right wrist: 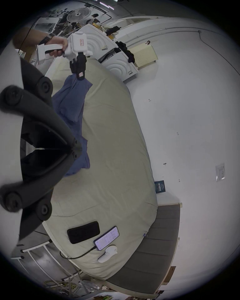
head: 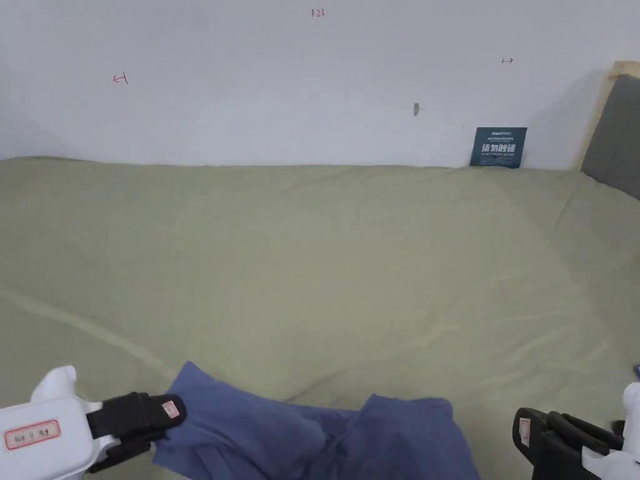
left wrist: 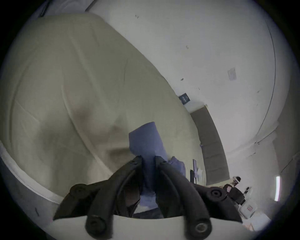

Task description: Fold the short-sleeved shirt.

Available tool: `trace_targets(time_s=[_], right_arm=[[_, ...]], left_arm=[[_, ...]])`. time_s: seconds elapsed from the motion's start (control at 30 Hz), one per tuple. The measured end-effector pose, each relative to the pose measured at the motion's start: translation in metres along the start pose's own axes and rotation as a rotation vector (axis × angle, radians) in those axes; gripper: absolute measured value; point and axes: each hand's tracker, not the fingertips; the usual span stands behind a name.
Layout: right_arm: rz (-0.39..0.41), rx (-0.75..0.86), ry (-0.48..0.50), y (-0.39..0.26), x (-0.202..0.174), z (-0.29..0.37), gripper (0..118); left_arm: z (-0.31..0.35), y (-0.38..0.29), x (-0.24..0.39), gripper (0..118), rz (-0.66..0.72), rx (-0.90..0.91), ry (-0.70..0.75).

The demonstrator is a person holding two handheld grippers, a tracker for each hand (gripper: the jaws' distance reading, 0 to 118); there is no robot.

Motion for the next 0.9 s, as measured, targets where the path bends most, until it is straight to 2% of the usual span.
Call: trace_targets(time_s=[0.17, 0.23, 0.37, 0.53, 0.67, 0.8, 0.83, 0.87, 0.9], right_arm=[[0.004, -0.002, 0.002, 0.002, 0.000, 0.001, 2], [0.006, -0.002, 0.002, 0.002, -0.001, 0.001, 2], [0.004, -0.007, -0.001, 0.003, -0.002, 0.000, 2], [0.003, -0.008, -0.004, 0.002, -0.001, 0.005, 2], [-0.015, -0.004, -0.018, 0.000, 0.006, 0.009, 2], [-0.024, 0.004, -0.036, 0.000, 0.012, 0.013, 3], [-0.027, 0.006, -0.040, 0.000, 0.014, 0.014, 3], [-0.030, 0.007, -0.044, 0.000, 0.016, 0.014, 3], [-0.034, 0.009, -0.047, 0.000, 0.017, 0.013, 4]], left_arm=[[0.024, 0.010, 0.034, 15, -0.004, 0.137, 0.095], [0.021, 0.009, 0.059, 15, -0.129, 0.131, 0.175], [-0.018, -0.015, 0.111, 15, -0.322, 0.026, 0.226], [-0.083, -0.055, 0.160, 15, -0.438, -0.124, 0.172], [-0.124, -0.081, 0.183, 15, -0.486, -0.230, 0.154], [-0.146, -0.091, 0.184, 15, -0.405, -0.327, 0.110], [-0.146, -0.090, 0.181, 25, -0.371, -0.351, 0.076], [-0.143, -0.088, 0.180, 52, -0.337, -0.373, 0.035], [-0.141, -0.086, 0.179, 68, -0.298, -0.386, 0.008]])
